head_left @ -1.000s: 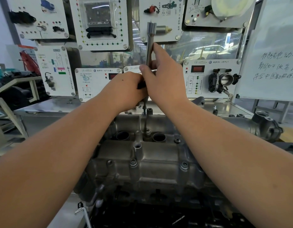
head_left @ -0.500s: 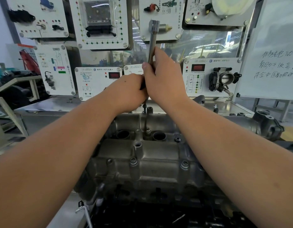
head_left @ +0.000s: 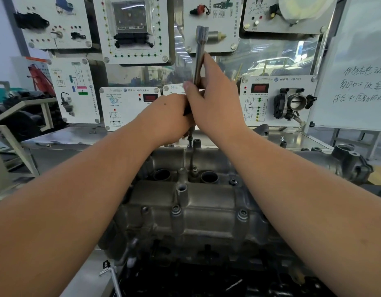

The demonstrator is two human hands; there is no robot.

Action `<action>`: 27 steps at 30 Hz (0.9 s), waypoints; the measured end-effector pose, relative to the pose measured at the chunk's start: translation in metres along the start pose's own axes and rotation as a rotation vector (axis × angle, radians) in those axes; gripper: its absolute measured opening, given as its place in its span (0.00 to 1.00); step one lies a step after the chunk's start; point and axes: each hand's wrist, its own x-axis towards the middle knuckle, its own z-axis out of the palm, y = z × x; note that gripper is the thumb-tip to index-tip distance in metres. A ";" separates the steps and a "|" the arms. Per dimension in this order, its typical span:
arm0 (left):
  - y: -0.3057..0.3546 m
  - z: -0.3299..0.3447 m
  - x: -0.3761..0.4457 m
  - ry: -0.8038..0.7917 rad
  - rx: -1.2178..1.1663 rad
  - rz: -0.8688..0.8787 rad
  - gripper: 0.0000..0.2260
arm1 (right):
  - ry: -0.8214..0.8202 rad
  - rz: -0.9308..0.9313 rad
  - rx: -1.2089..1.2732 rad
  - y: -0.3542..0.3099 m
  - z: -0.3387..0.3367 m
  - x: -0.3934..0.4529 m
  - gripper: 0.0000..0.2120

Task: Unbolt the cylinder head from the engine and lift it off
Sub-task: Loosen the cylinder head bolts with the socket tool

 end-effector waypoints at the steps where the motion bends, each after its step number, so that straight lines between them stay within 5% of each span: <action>1: 0.000 0.000 0.000 -0.004 0.017 0.000 0.13 | 0.007 -0.003 0.004 0.000 -0.001 -0.001 0.27; 7: 0.000 -0.001 -0.003 -0.005 -0.075 0.010 0.14 | 0.017 -0.015 -0.046 0.002 -0.003 0.002 0.15; 13: 0.001 -0.001 0.000 -0.008 -0.005 -0.028 0.15 | -0.023 -0.021 0.012 -0.001 -0.003 -0.002 0.30; 18: 0.002 -0.002 -0.002 0.002 -0.063 0.006 0.15 | 0.026 -0.034 -0.050 0.001 -0.003 0.000 0.14; 24: 0.000 -0.002 -0.002 -0.019 -0.049 0.024 0.15 | 0.004 -0.026 -0.027 0.000 0.000 -0.002 0.26; 27: 0.000 -0.003 -0.002 0.003 -0.043 0.010 0.14 | 0.041 -0.029 -0.041 0.002 -0.002 0.000 0.17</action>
